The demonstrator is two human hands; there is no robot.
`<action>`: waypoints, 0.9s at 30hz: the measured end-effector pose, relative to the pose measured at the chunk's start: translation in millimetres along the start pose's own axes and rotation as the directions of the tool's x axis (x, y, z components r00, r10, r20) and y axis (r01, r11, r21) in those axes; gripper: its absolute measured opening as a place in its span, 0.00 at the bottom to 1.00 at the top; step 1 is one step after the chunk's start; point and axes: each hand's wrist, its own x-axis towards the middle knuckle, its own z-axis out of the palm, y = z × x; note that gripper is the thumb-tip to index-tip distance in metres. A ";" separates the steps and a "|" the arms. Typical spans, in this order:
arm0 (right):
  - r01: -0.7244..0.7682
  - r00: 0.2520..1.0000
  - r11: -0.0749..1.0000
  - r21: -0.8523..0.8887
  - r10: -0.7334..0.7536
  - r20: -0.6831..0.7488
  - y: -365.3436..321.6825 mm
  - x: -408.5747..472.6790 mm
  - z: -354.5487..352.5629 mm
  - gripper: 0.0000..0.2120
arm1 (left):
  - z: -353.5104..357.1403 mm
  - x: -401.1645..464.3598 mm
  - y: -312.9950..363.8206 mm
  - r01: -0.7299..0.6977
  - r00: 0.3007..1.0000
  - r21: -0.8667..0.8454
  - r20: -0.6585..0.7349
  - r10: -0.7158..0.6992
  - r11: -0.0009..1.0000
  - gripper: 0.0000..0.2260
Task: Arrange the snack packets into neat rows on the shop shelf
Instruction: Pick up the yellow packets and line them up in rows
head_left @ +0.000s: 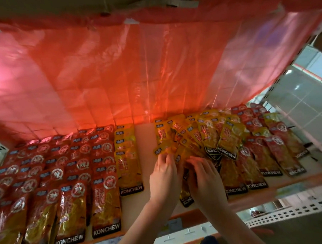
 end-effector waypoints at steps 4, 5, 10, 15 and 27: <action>0.008 1.000 0.999 0.046 -0.006 -0.030 -0.4 -0.2 -2.6 0.13 | -1.4 4.7 1.6 0.095 0.995 -0.066 -0.031 -0.097 0.993 0.11; 0.007 0.999 0.998 0.055 -0.005 -0.037 -0.5 -0.4 -2.8 0.13 | -3.0 5.9 1.9 0.102 0.994 -0.079 -0.042 -0.105 0.992 0.08; -0.012 0.997 0.995 0.098 0.019 -0.070 0.4 -1.6 -2.9 0.11 | -11.0 6.2 6.1 0.116 0.988 -0.200 -0.076 -0.133 0.973 0.04; -0.016 0.996 0.960 0.280 0.040 -0.080 9.0 4.6 -12.2 0.12 | -35.7 4.8 -2.9 0.149 0.963 -0.375 -0.156 -0.220 0.915 0.02; 0.257 0.809 0.868 0.425 -0.434 0.396 -45.0 23.8 -40.6 0.30 | -88.3 -10.9 -39.7 0.294 0.904 -0.586 -0.085 -0.418 0.755 0.06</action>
